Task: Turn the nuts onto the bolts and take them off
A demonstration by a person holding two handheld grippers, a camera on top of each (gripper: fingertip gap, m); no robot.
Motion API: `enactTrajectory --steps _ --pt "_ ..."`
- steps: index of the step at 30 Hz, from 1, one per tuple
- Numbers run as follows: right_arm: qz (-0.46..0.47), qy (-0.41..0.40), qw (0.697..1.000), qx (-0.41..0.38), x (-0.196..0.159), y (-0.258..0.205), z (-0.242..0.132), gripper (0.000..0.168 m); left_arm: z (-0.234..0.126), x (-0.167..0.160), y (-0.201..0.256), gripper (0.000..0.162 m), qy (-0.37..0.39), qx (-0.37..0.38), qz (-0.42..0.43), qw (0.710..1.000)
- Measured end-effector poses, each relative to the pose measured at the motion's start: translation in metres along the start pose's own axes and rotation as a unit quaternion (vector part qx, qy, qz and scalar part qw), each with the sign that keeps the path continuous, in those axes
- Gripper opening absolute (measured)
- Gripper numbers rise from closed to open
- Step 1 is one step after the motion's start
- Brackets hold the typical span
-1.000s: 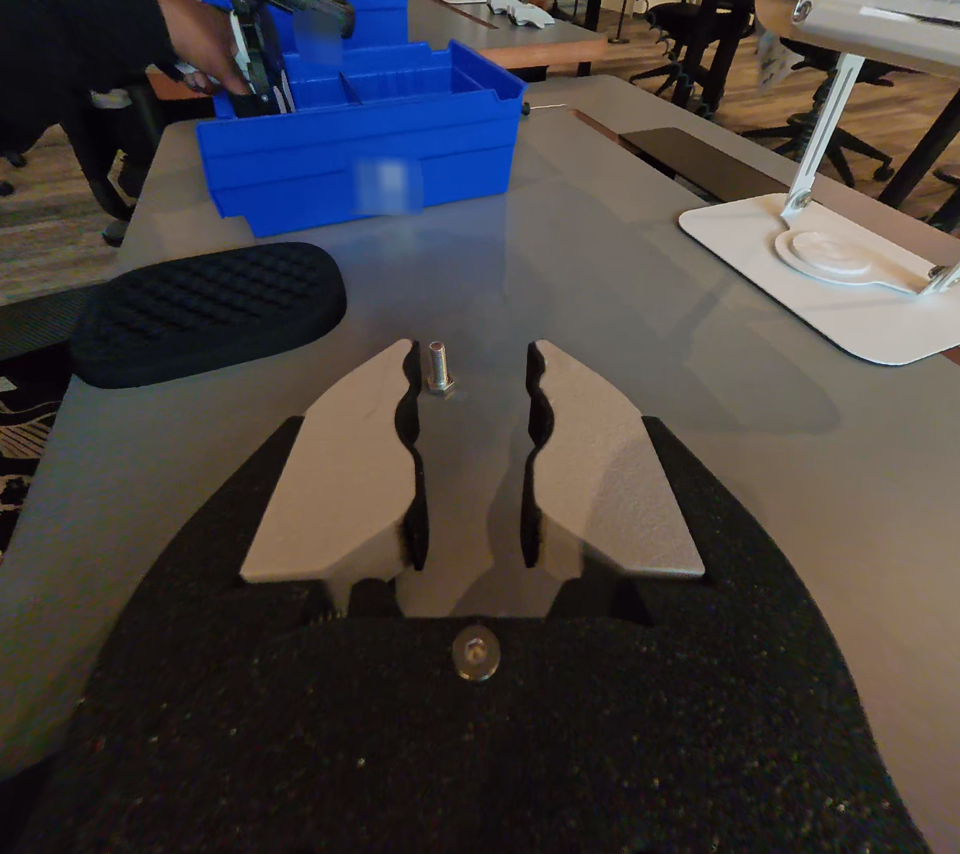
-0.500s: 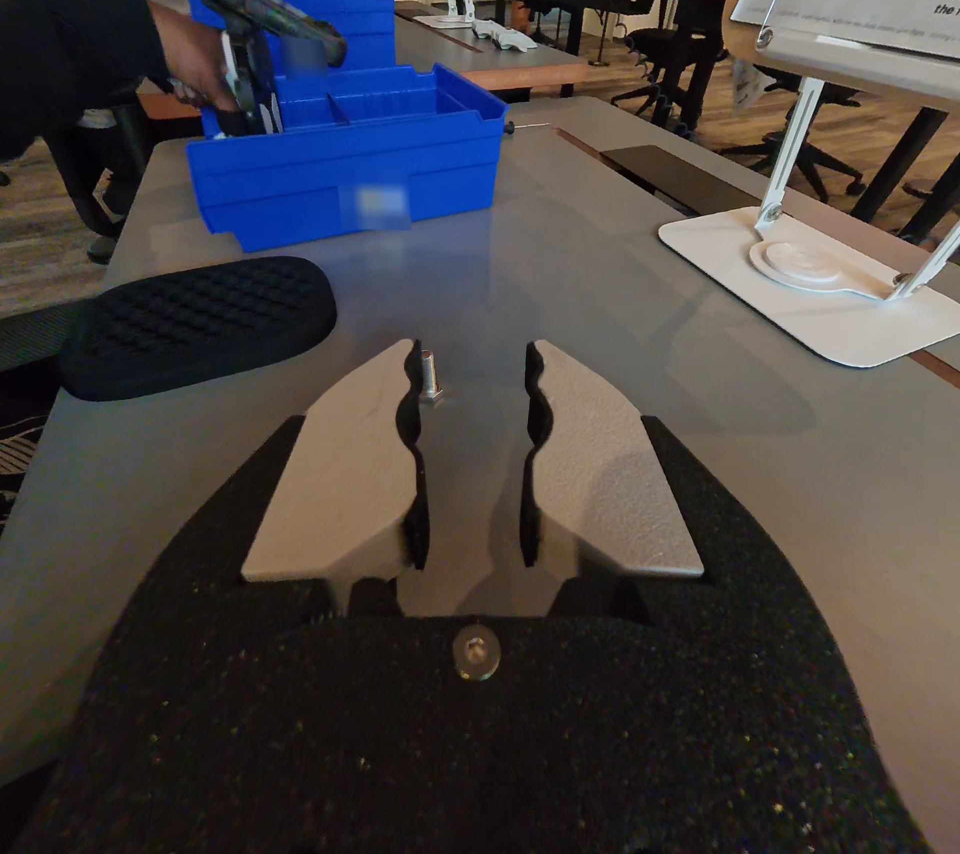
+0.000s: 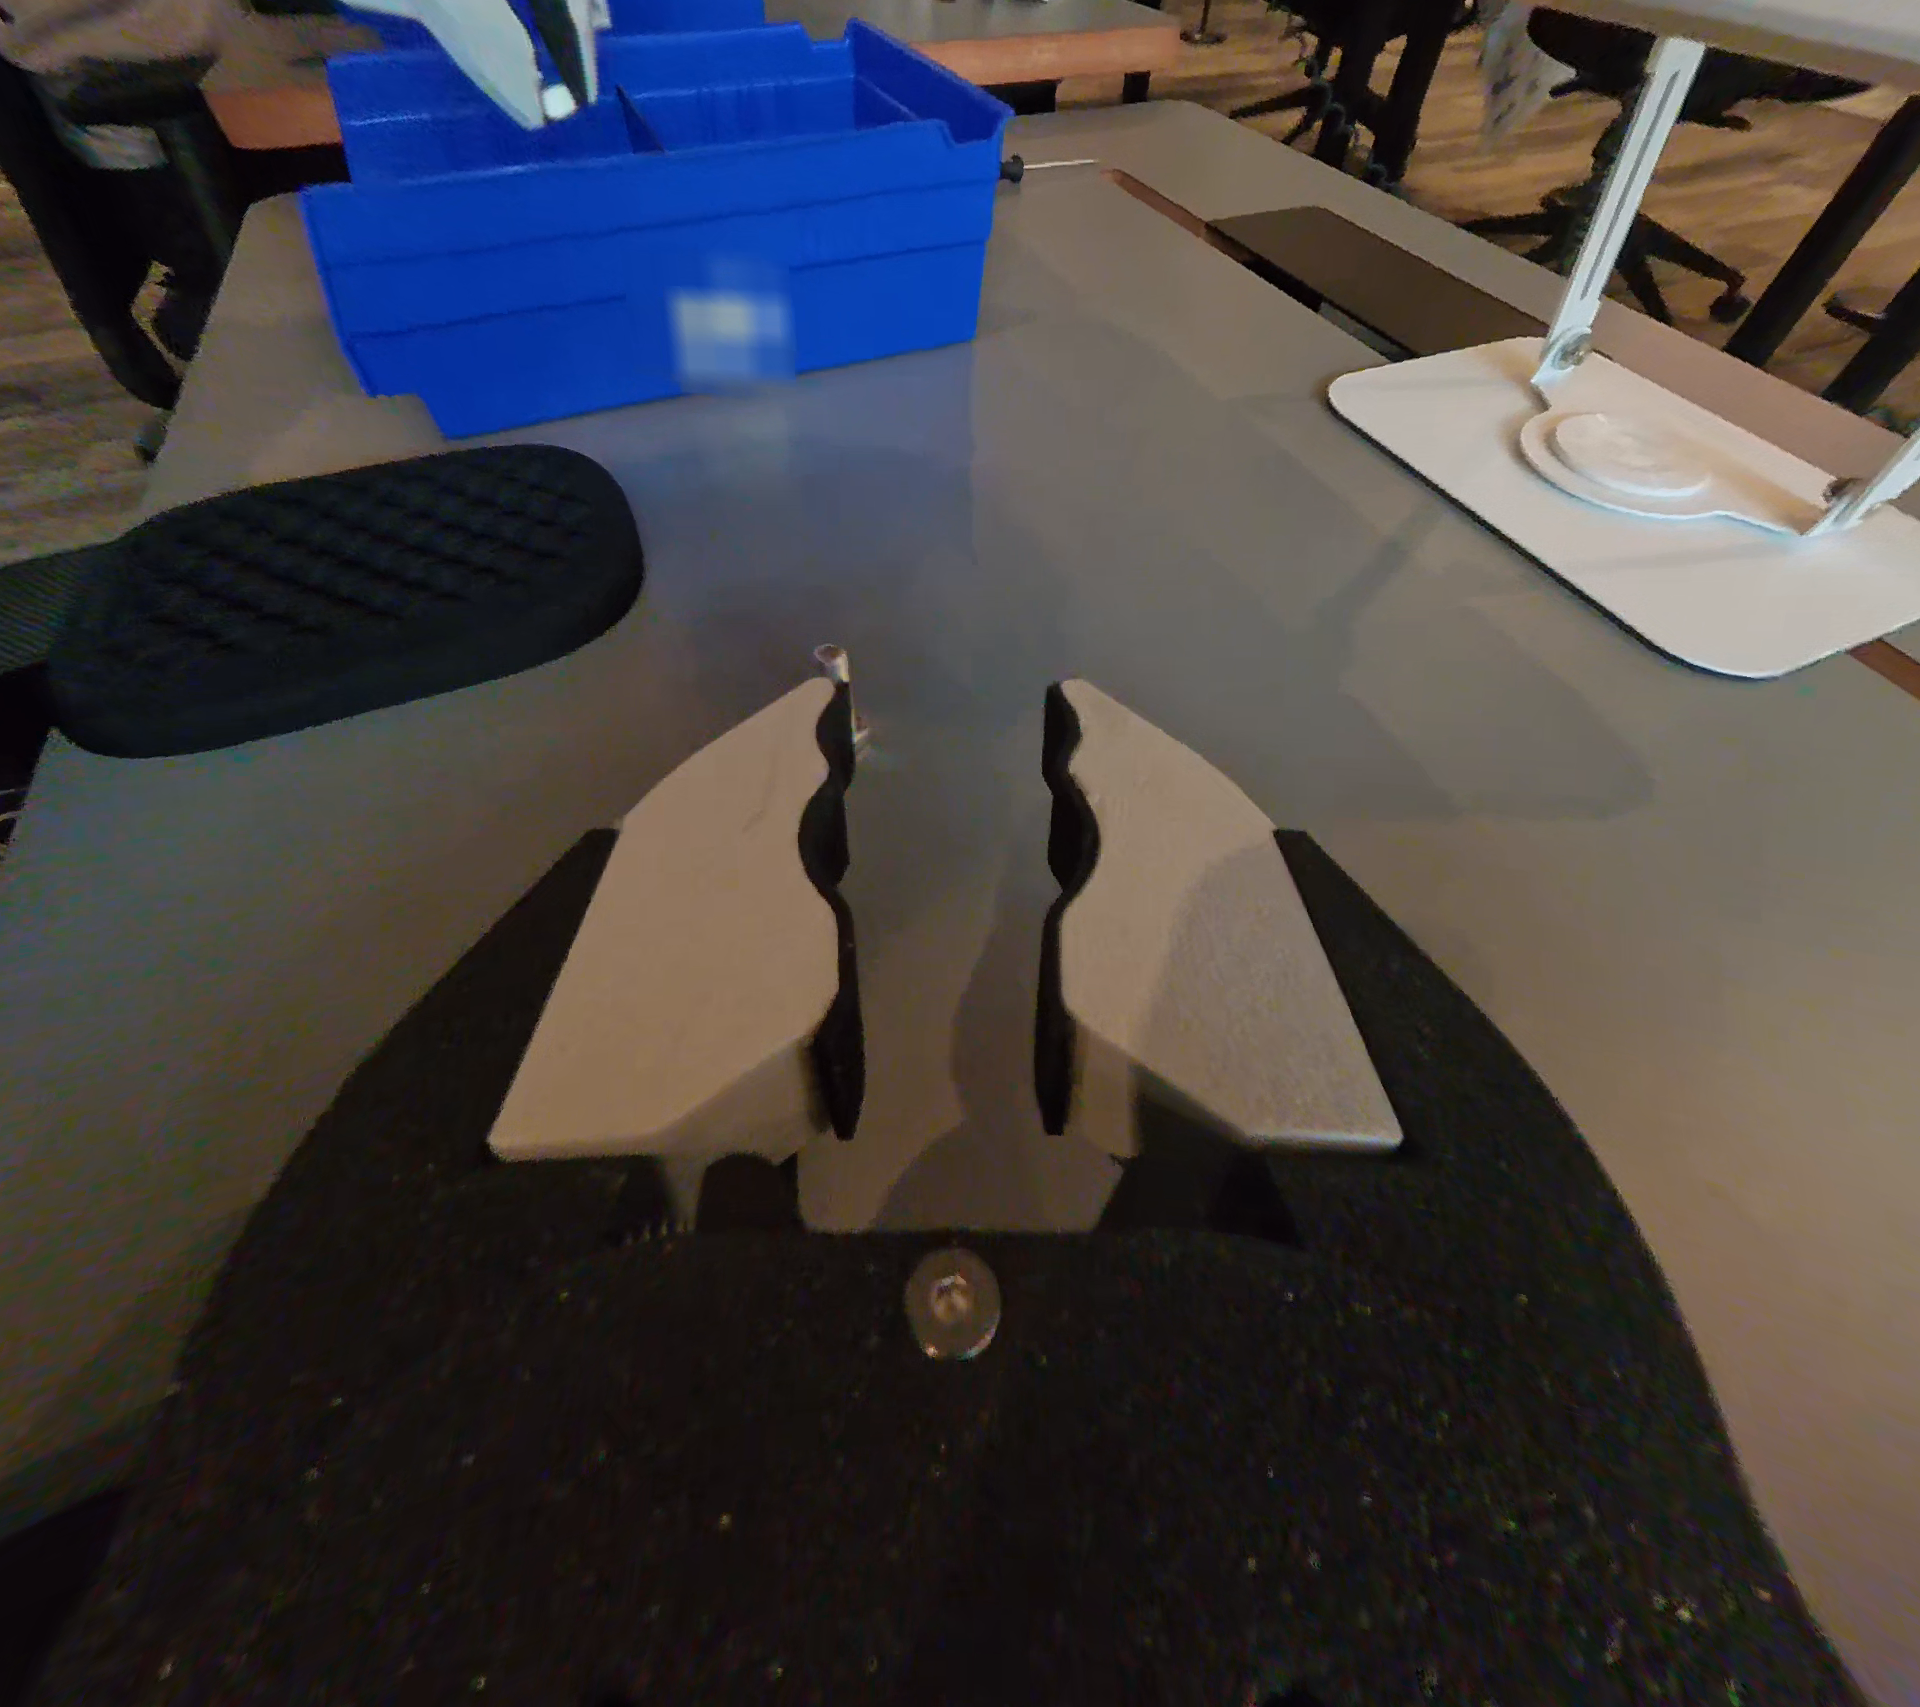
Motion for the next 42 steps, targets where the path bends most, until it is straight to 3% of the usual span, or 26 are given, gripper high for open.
enactTrajectory --steps 6,13,24,35,42 --pt "0.039 -0.010 0.998 -0.052 -0.008 0.020 -0.005 0.034 0.027 0.089 0.087 0.018 0.019 -0.040 0.168 0.985" --pt "0.116 0.012 0.983 -0.141 -0.015 0.051 -0.027 0.032 0.086 0.139 0.146 0.018 -0.017 -0.043 0.277 0.960" --pt "0.115 0.001 0.984 -0.138 -0.018 0.050 -0.027 0.032 0.133 0.151 0.146 0.018 -0.061 -0.010 0.297 0.953" --pt "0.119 0.001 0.985 -0.122 -0.018 0.047 -0.024 0.033 0.138 0.152 0.148 0.018 -0.069 -0.019 0.293 0.954" --pt "0.118 0.001 0.986 -0.121 -0.018 0.046 -0.024 0.033 0.133 0.152 0.148 0.027 -0.058 -0.016 0.296 0.953"
Point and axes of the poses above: each gripper's, where its closed fingertips meet, z out along the fingers, x out of its top, y = z × x across the jaws, the point moved 4 cm from there along -z, back along the fingers, and after that the axes turned 4 degrees about -y, right-handed, at the moved point
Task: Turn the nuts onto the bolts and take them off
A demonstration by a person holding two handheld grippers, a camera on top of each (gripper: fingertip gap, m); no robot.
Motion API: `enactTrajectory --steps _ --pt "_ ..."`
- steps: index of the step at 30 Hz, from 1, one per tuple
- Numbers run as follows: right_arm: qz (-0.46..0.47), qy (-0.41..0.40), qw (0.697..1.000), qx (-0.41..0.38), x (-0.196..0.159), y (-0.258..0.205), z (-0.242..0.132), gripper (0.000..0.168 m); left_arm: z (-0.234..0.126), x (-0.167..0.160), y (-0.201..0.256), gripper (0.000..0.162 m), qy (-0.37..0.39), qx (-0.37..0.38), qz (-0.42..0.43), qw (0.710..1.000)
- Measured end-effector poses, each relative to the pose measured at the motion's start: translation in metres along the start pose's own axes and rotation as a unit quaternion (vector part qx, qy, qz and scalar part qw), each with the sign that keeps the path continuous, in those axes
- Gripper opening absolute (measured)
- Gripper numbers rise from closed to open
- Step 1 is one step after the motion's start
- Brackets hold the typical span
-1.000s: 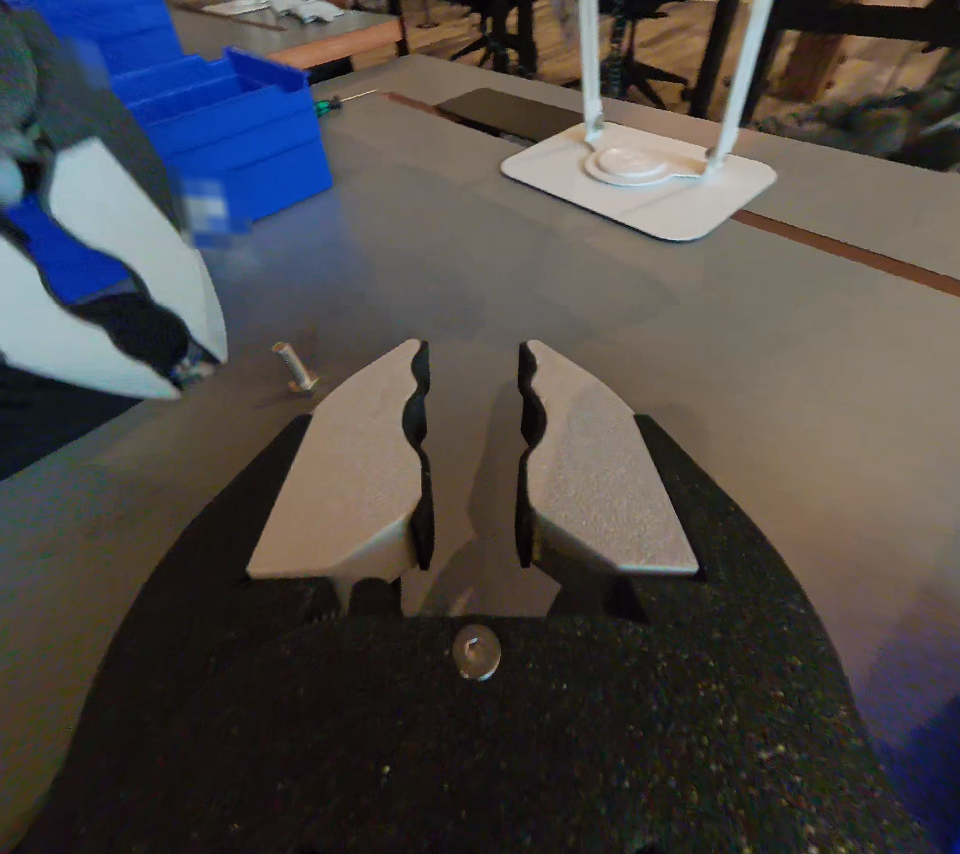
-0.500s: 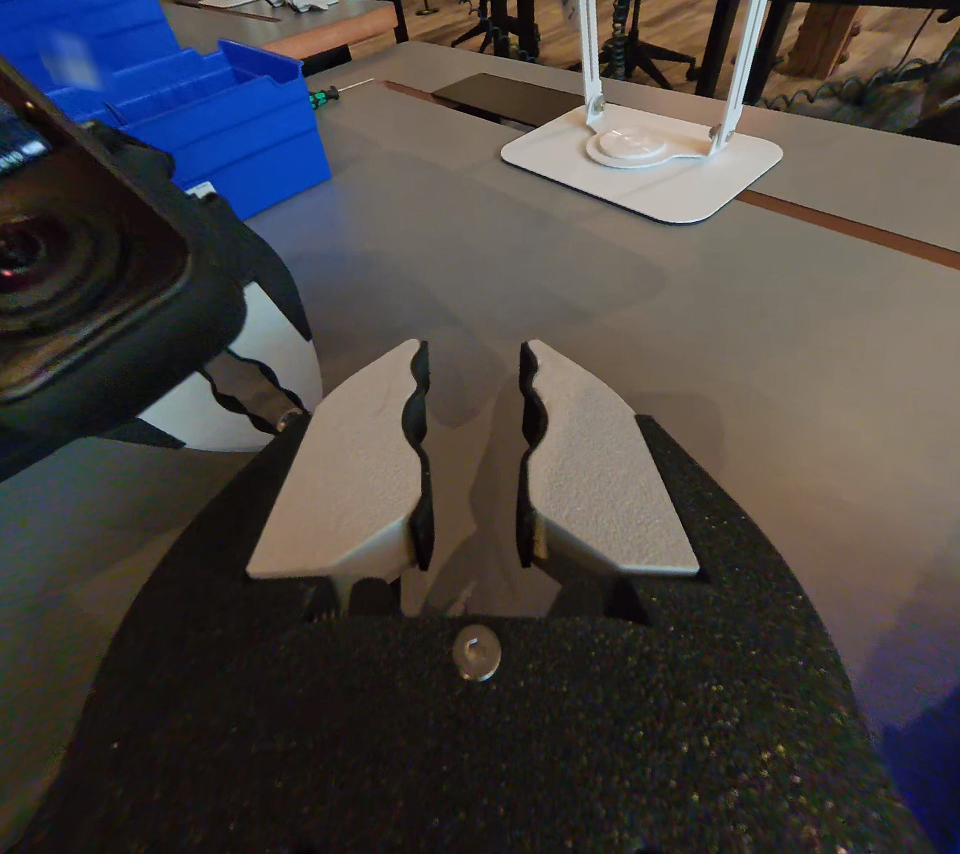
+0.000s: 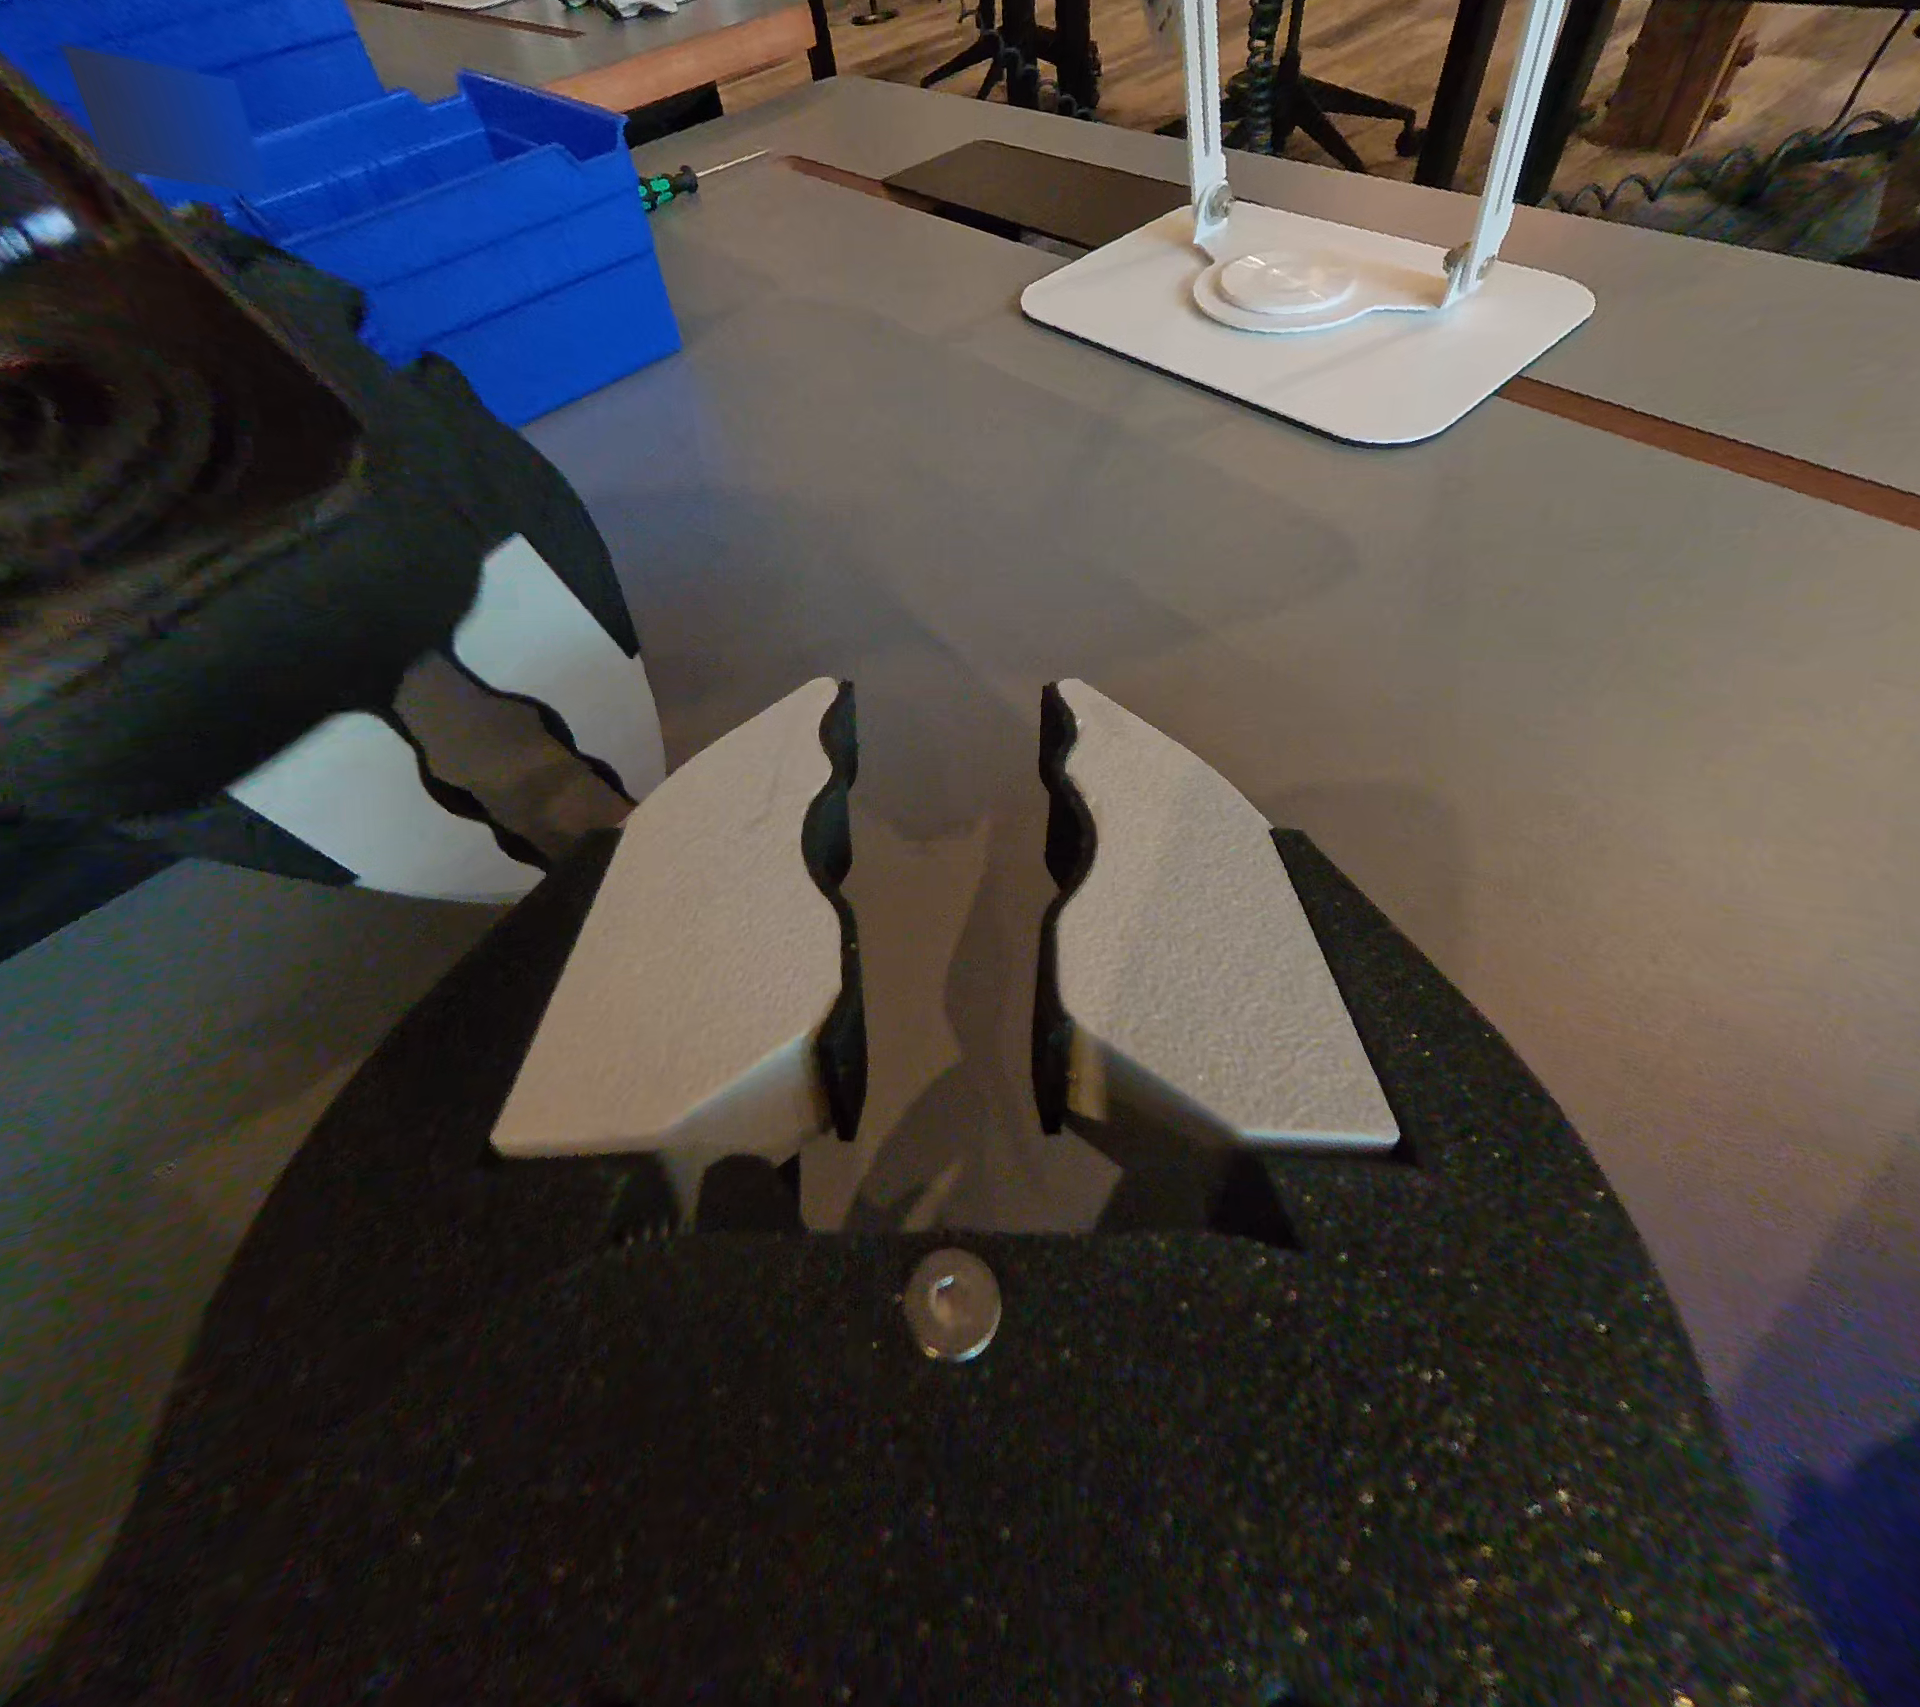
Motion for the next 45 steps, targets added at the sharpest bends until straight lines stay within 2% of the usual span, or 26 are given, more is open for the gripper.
enactTrajectory --steps 2,4,9,12,17,23,30,35,37,45 --pt "0.000 0.000 1.000 0.001 0.000 0.000 0.000 0.033 -0.010 0.000 0.000 0.030 0.024 -0.006 -0.006 1.000" --pt "0.001 -0.001 1.000 0.002 0.000 0.000 0.000 0.033 -0.026 -0.002 -0.001 0.043 0.062 -0.011 -0.016 0.998" --pt "0.003 0.000 1.000 0.005 0.000 -0.001 0.000 0.033 -0.070 -0.026 -0.010 0.062 0.224 -0.019 -0.084 0.971" --pt "0.001 -0.002 1.000 0.009 0.000 -0.002 0.001 0.033 -0.064 -0.054 -0.018 0.063 0.253 -0.009 -0.131 0.958" --pt "-0.008 -0.012 1.000 0.013 -0.003 -0.006 0.005 0.033 -0.028 -0.069 -0.026 0.057 0.269 0.010 -0.156 0.950" --pt "-0.005 -0.014 1.000 0.018 -0.004 -0.006 0.006 0.033 -0.002 -0.061 -0.028 0.049 0.279 0.001 -0.146 0.949" --pt "-0.009 -0.015 1.000 0.024 -0.004 -0.008 0.007 0.033 0.006 -0.055 -0.030 0.035 0.285 -0.004 -0.147 0.947" --pt "-0.008 -0.016 0.999 0.028 -0.005 -0.009 0.007 0.033 0.015 -0.057 -0.027 0.033 0.278 -0.017 -0.146 0.949" --pt "-0.012 -0.016 0.999 0.035 -0.004 -0.011 0.008 0.033 0.015 -0.055 -0.026 0.020 0.291 -0.021 -0.143 0.946" --pt "-0.055 -0.032 0.991 0.117 -0.005 -0.042 0.017 0.033 0.009 -0.057 -0.027 0.018 0.307 -0.007 -0.136 0.942"
Point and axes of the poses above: each gripper's, where its closed fingertips meet, z out along the fingers, x out of its top, y = z × x across the jaws, the point moved 4 cm from there along -z, back along the fingers, and after that the axes turned 4 degrees about -y, right-handed, at the moved point
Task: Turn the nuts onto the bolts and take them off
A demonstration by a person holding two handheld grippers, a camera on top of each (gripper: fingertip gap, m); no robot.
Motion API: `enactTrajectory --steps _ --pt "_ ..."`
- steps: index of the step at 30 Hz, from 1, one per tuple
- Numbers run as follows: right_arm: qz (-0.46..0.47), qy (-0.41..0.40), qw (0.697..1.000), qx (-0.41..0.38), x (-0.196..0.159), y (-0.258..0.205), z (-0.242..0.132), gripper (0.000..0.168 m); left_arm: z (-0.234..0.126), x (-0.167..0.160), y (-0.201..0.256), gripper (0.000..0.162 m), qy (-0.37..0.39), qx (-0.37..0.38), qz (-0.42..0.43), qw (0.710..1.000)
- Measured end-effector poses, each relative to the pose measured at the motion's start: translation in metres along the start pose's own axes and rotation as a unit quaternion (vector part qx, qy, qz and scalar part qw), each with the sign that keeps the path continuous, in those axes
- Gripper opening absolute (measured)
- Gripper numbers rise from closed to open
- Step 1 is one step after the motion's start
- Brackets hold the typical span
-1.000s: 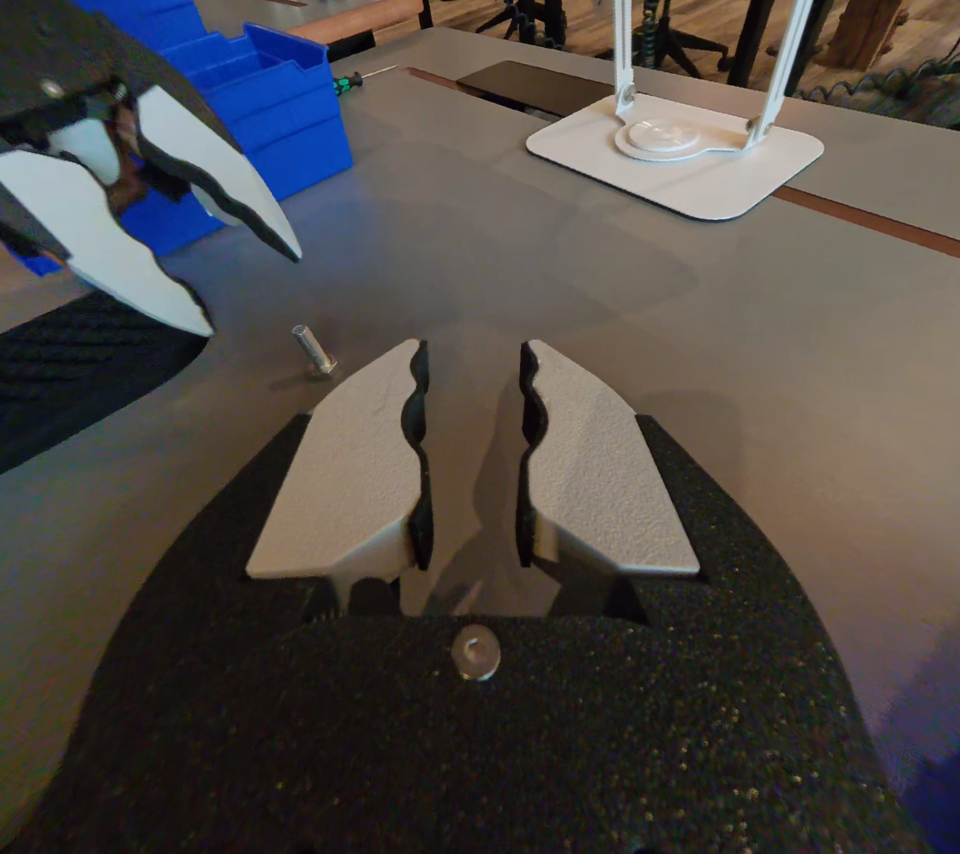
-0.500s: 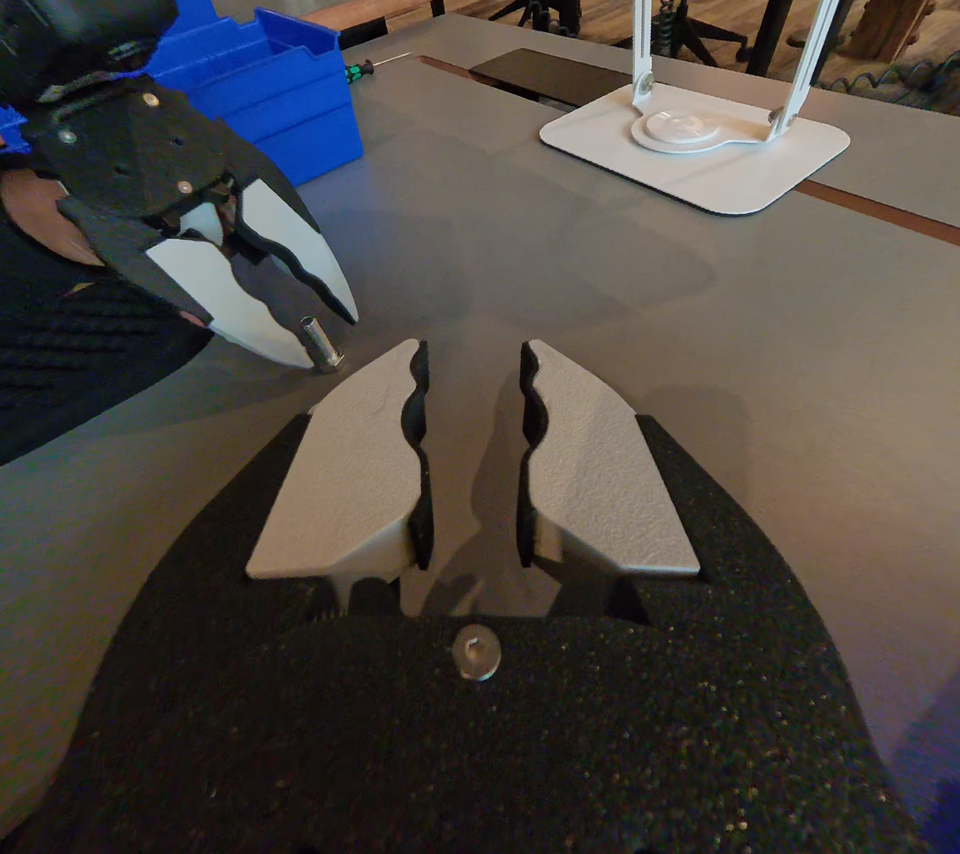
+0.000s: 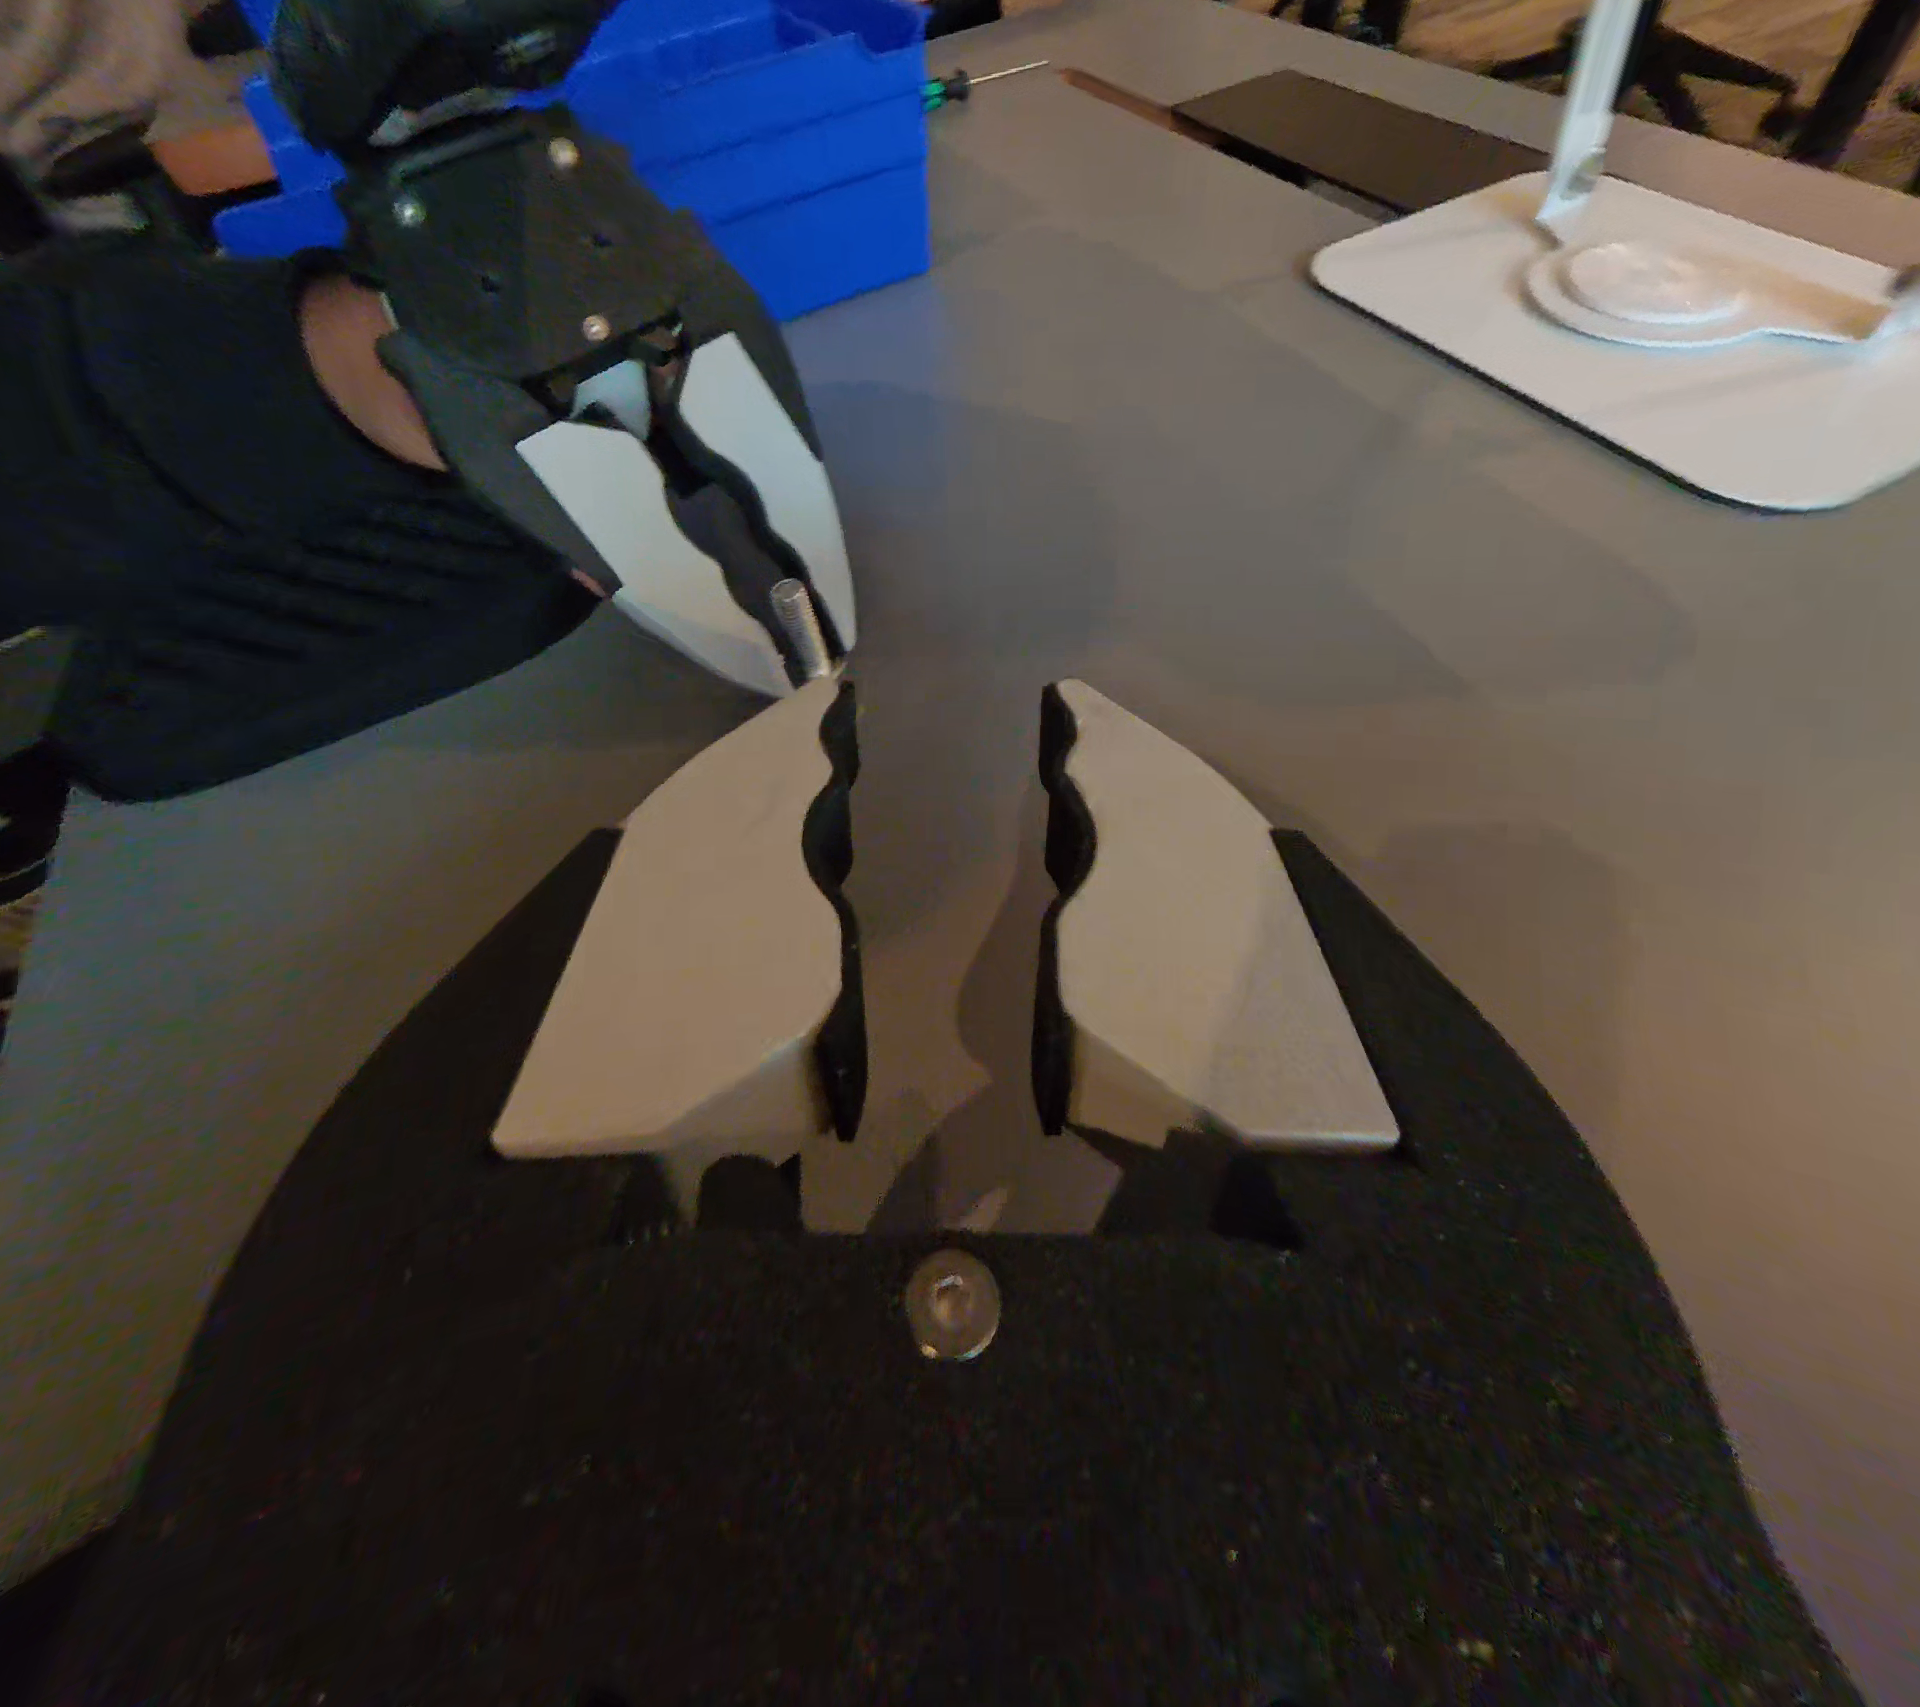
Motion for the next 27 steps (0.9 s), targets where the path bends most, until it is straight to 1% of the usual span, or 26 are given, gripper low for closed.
enactTrajectory --steps 5,10,15,21,23,25,27 --pt "-0.061 -0.008 0.997 0.050 0.018 -0.034 0.016 0.030 -0.019 0.014 0.013 0.018 0.023 0.009 0.021 0.999" --pt "-0.099 -0.017 0.992 0.072 0.034 -0.061 0.033 0.028 -0.037 0.028 0.028 0.018 0.038 0.009 0.042 0.998" --pt "-0.111 -0.025 0.991 0.075 0.038 -0.069 0.039 0.027 -0.045 0.033 0.034 0.018 0.045 0.014 0.053 0.998" --pt "-0.113 -0.031 0.990 0.073 0.038 -0.071 0.040 0.022 -0.049 0.033 0.036 0.018 0.054 0.017 0.056 0.997" --pt "-0.117 -0.034 0.990 0.073 0.038 -0.071 0.041 0.017 -0.049 0.033 0.036 0.018 0.058 0.016 0.056 0.997" --pt "-0.120 -0.035 0.989 0.082 0.038 -0.073 0.041 0.009 -0.050 0.032 0.035 0.018 0.061 0.018 0.055 0.996" --pt "-0.125 -0.033 0.988 0.080 0.039 -0.072 0.040 0.009 -0.052 0.032 0.035 0.018 0.070 0.017 0.055 0.996"
Point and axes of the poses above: each gripper's, where its closed fingertips meet, z out along the fingers, x out of its top, y = z × x across the jaws, the point moved 4 cm from there along -z, back along the fingers, and after that the axes turned 4 degrees about -y, right-handed, at the moved point
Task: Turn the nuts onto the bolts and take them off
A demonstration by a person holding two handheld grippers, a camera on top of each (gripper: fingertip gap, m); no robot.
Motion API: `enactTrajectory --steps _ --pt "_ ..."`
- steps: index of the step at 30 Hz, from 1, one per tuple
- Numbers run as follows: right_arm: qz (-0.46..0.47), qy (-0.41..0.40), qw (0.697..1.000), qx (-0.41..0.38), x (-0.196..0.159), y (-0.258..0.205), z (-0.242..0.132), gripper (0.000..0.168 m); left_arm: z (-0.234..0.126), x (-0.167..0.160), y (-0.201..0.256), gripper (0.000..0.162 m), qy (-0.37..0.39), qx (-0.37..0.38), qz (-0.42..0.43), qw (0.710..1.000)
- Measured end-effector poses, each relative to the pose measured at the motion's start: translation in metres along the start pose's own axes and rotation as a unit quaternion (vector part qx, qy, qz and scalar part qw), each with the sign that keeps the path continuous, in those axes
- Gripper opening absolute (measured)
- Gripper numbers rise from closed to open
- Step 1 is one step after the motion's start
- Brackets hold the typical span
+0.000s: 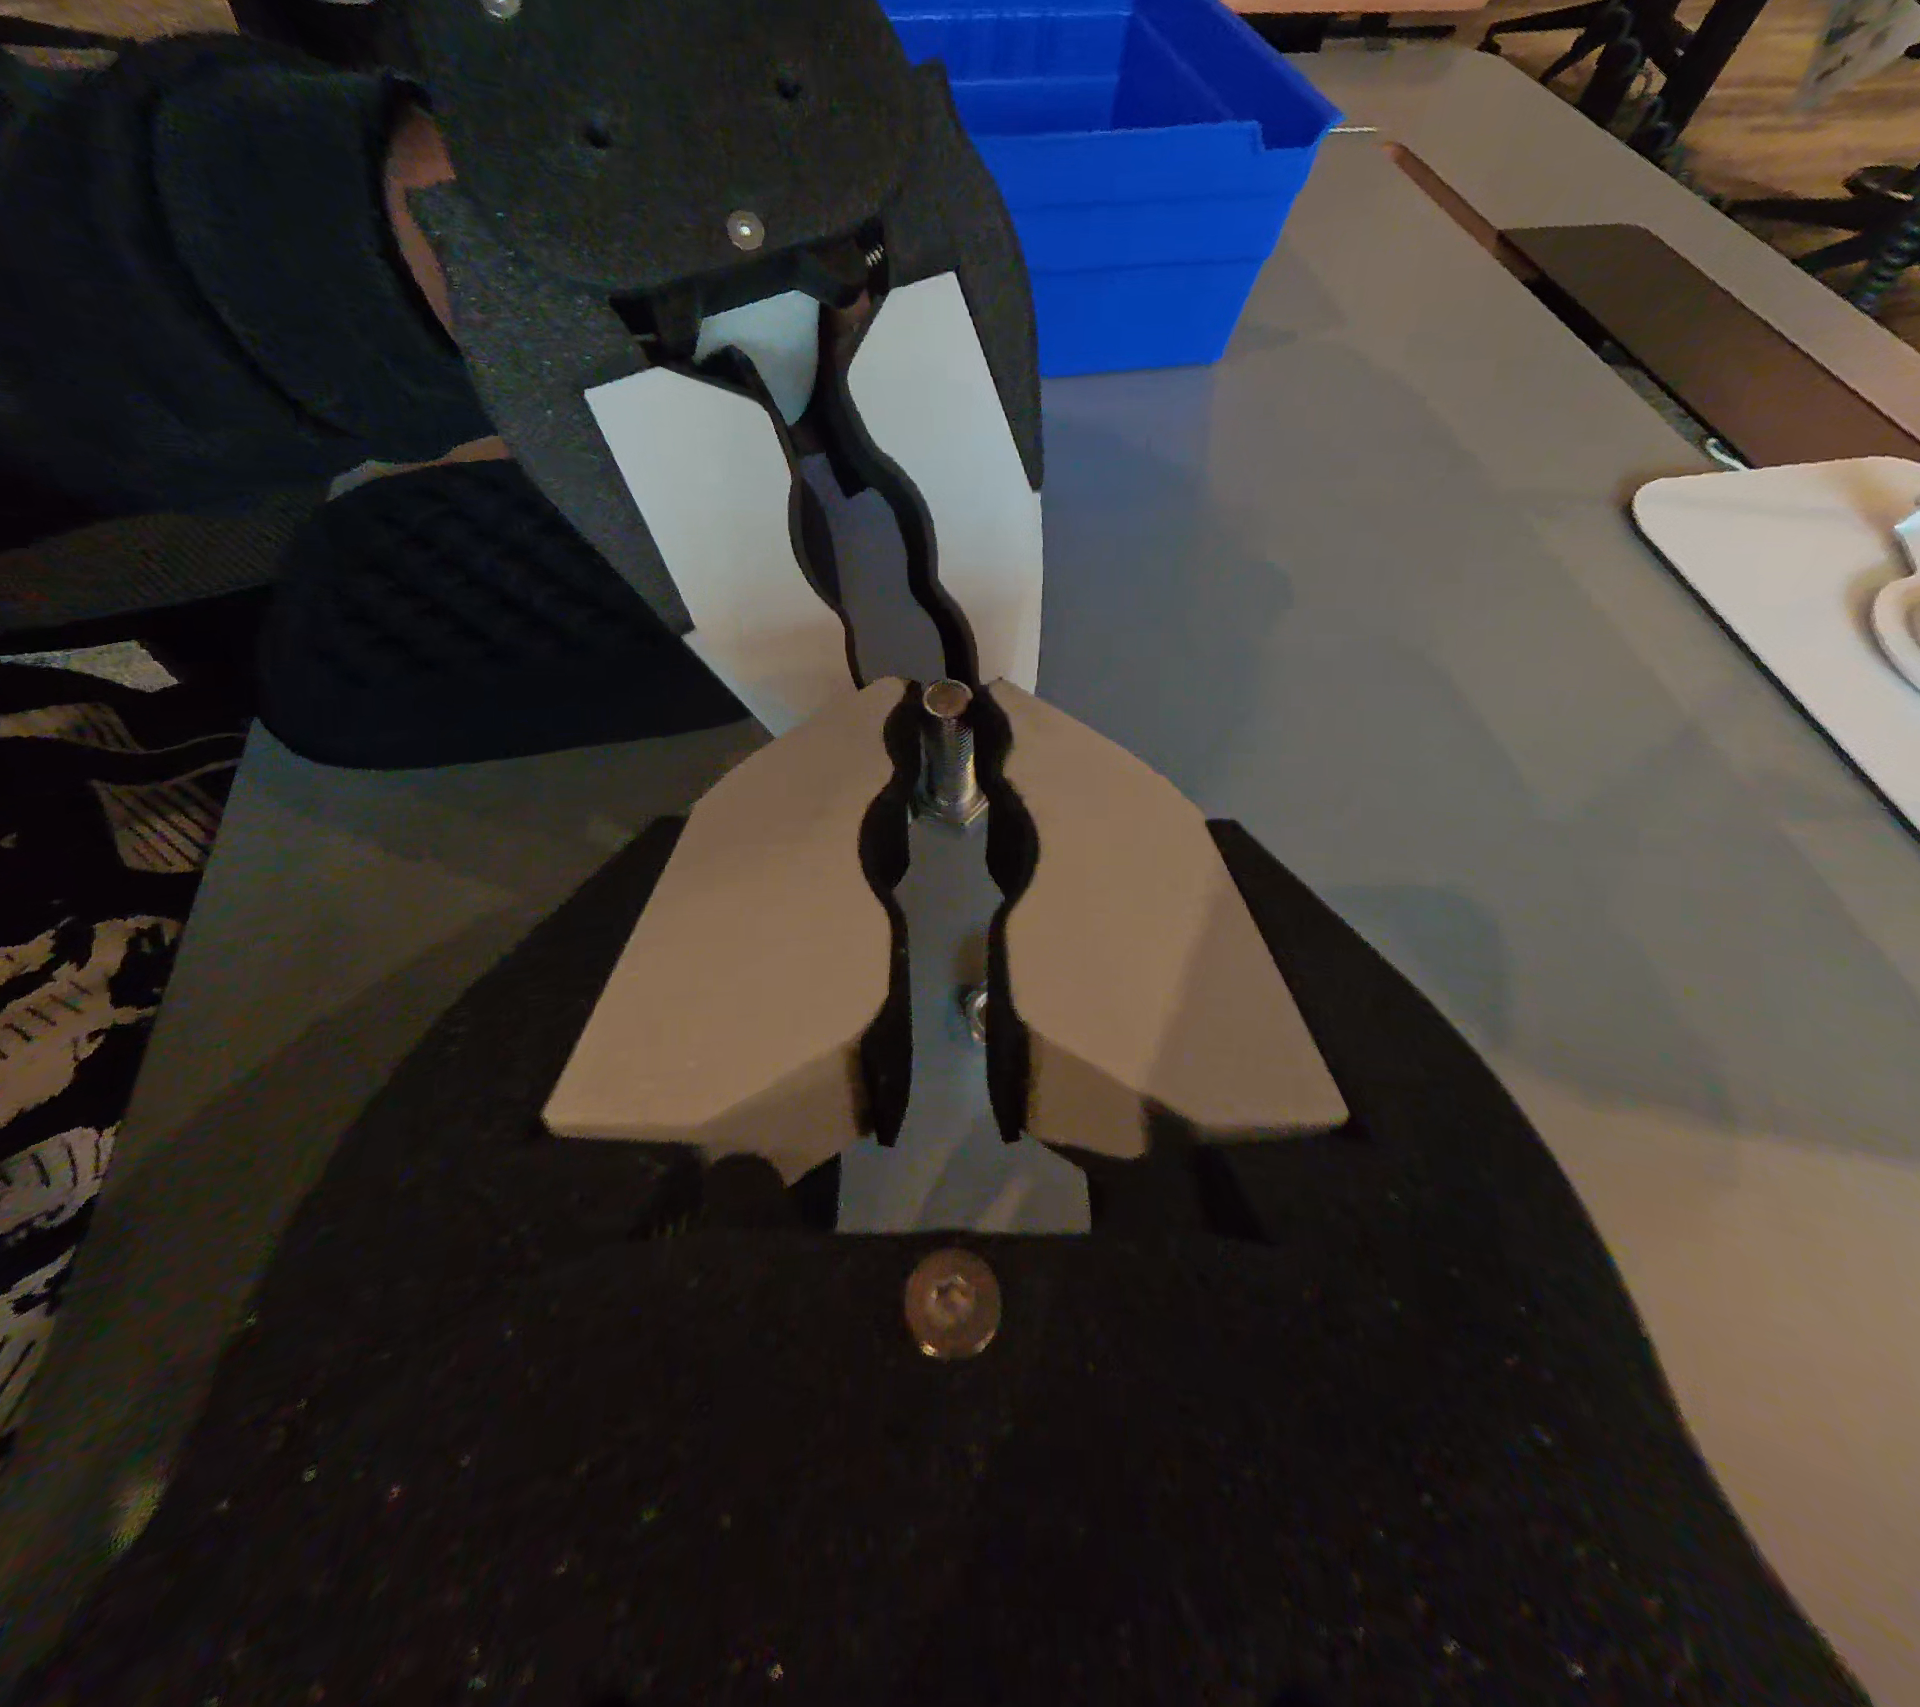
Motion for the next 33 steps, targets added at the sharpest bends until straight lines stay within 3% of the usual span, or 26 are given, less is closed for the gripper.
enactTrajectory --steps 2,5,10,16,33 --pt "-0.002 0.007 1.000 -0.001 0.003 0.002 -0.004 0.008 -0.002 0.003 0.000 0.019 0.026 -0.004 -0.005 1.000" --pt "0.016 0.041 0.999 0.015 0.014 0.004 -0.013 0.008 -0.005 0.008 -0.001 0.043 0.085 -0.012 -0.010 0.996" --pt "0.039 0.095 0.993 0.050 0.039 0.005 -0.029 0.008 -0.005 0.013 0.001 0.055 0.179 -0.044 -0.032 0.982" --pt "0.042 0.106 0.991 0.070 0.057 -0.002 -0.028 0.008 -0.021 0.031 0.004 0.047 0.342 -0.060 -0.046 0.937" --pt "0.030 0.066 0.994 0.079 0.062 -0.010 -0.011 0.008 -0.019 0.027 0.009 0.027 0.322 -0.056 -0.007 0.945"
Point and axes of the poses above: each gripper's, where its closed fingertips meet, z out along the fingers, x out of its top, y = z × x across the jaws, the point moved 4 cm from there along -z, back along the fingers, and after that the axes turned 4 degrees about -y, right-handed, at the moved point
